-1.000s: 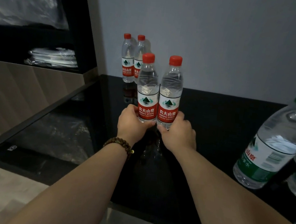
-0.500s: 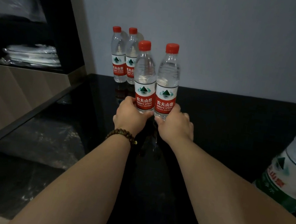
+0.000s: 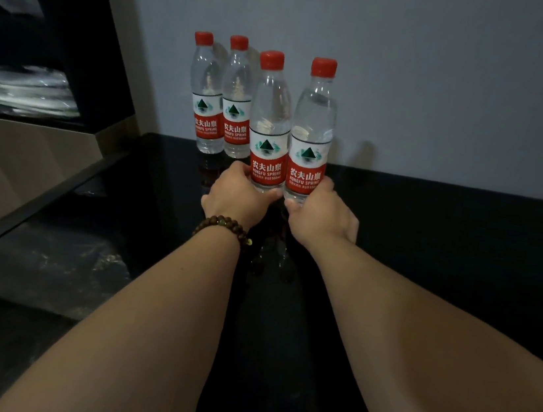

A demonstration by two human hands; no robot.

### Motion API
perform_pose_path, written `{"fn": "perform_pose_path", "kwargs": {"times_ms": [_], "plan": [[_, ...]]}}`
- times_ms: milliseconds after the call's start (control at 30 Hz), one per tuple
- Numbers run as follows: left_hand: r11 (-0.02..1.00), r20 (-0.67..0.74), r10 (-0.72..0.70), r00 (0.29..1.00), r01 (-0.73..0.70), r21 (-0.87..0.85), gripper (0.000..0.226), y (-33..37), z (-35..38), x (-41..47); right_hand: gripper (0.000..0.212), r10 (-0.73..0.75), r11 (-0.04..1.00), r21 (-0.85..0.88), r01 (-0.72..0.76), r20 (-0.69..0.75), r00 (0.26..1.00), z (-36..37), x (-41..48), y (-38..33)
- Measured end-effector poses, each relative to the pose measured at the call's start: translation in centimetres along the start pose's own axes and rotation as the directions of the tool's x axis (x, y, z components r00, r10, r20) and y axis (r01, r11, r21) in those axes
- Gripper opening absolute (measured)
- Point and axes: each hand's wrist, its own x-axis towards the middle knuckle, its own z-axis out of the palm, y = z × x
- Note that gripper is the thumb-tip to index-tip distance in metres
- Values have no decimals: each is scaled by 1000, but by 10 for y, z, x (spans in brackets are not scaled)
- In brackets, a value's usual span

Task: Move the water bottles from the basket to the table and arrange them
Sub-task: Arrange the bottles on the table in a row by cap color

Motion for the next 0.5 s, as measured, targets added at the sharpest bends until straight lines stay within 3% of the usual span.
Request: {"fn": "perform_pose_path", "kwargs": {"times_ms": [500], "plan": [[999,-12,33,999,-33,-16,72,-1,22,89,64,-17,999,-38,16,-42,999,34,88,-18]]}}
